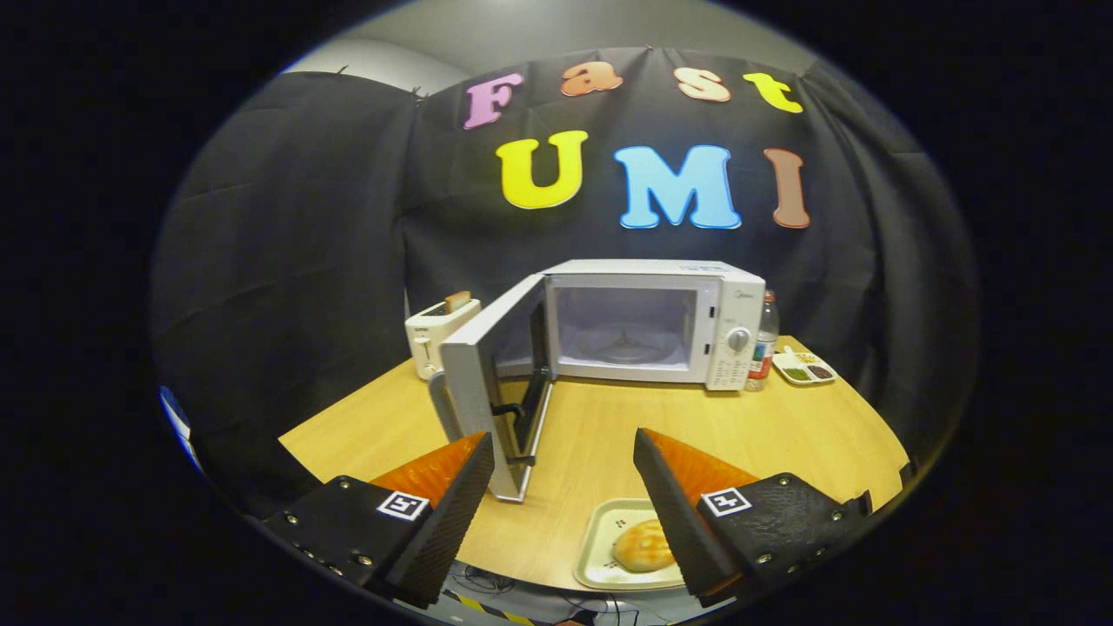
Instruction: Open the microwave, put the food inside, and close the microwave door.
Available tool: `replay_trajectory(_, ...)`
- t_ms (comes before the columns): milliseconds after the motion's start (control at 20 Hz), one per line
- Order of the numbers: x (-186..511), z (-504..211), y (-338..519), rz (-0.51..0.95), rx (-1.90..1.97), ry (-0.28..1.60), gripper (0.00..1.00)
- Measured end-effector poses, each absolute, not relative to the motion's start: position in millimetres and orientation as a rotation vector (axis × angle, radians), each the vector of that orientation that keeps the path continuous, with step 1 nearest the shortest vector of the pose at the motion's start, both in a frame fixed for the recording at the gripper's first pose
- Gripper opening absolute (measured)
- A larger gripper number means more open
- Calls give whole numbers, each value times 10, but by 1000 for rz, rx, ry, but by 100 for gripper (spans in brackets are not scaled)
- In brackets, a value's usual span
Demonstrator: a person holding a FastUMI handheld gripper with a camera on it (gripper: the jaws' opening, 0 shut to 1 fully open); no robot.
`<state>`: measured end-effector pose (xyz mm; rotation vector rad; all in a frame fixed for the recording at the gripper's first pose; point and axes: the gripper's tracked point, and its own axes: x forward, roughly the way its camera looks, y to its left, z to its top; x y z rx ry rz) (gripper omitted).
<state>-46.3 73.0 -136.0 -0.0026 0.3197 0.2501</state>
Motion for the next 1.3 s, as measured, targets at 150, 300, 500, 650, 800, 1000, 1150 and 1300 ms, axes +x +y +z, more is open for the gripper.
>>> replay_trajectory(150,-388,-1521,501,205,24,392,98)
replay_trajectory(300,-344,-1832,320,160,59,521,99)
replay_trajectory(500,-285,-2226,201,130,76,671,98)
replay_trajectory(650,-296,-2466,163,132,59,754,99)
replay_trajectory(800,-286,-2646,146,127,53,826,99)
replay_trajectory(1000,-282,-2838,151,117,41,889,99)
replay_trajectory(1150,-299,-2958,137,100,14,930,99)
replay_trajectory(1300,-370,-3069,157,89,2,975,97)
